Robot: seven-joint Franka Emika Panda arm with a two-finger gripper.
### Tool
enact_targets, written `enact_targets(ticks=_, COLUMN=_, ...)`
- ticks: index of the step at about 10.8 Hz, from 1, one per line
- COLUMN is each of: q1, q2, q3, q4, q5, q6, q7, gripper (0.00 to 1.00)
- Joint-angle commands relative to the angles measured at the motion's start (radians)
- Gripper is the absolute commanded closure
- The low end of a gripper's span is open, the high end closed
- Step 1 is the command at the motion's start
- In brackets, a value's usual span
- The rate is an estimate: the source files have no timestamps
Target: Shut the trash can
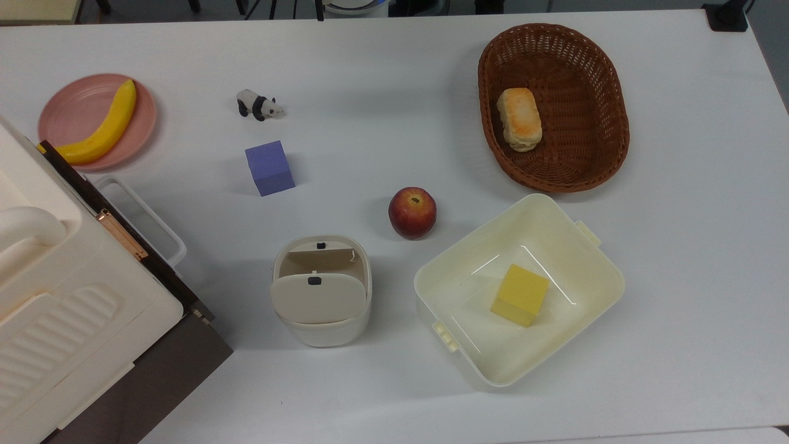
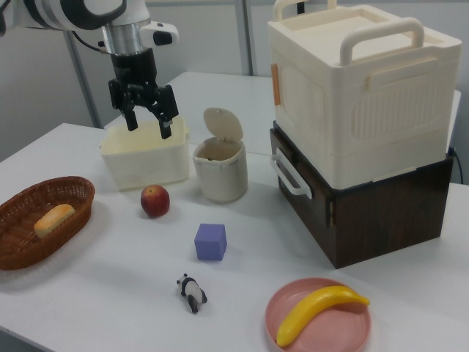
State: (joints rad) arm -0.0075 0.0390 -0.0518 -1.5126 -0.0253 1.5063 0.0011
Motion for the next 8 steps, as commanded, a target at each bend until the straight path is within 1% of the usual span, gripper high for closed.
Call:
enact_targets(ticks=1, q1=0.015, q2=-0.046, q3=-0.014, q4=-0.03, q5=0.004, q6=0.023, q7=-0.033, gripper=0.0)
enact_targets(ticks=2, q1=0.014, q2=-0.051, q3=-0.013, q4=-0.032, q5=-0.008, q6=0.035, q7=-0.07, gripper=0.0)
enact_targets(ticks=3, q1=0.012, q2=-0.051, q3=-0.011, q4=-0.062, q5=-0.005, q6=0.076, q7=-0.154, gripper=0.0)
enact_targets(ticks=4, q1=0.012, q2=-0.073, q3=-0.007, q4=-0.13, q5=-0.005, q6=0.148, q7=-0.233, gripper=0.0)
enact_targets(ticks=5, q1=0.006, q2=-0.096, q3=0.004, q4=-0.165, q5=0.008, q6=0.194, q7=-0.211, gripper=0.0)
enact_targets(ticks=6, q1=-0.017, q2=-0.093, q3=0.004, q4=-0.161, q5=0.063, q6=0.199, q7=-0.198, gripper=0.0)
enact_targets(ticks=7, q1=-0.026, q2=-0.088, q3=0.004, q4=-0.161, q5=0.094, q6=0.201, q7=-0.222, gripper=0.0)
enact_targets(ticks=8, q1=-0.031, q2=-0.082, q3=0.003, q4=-0.15, q5=0.108, q6=0.196, q7=-0.271, gripper=0.0)
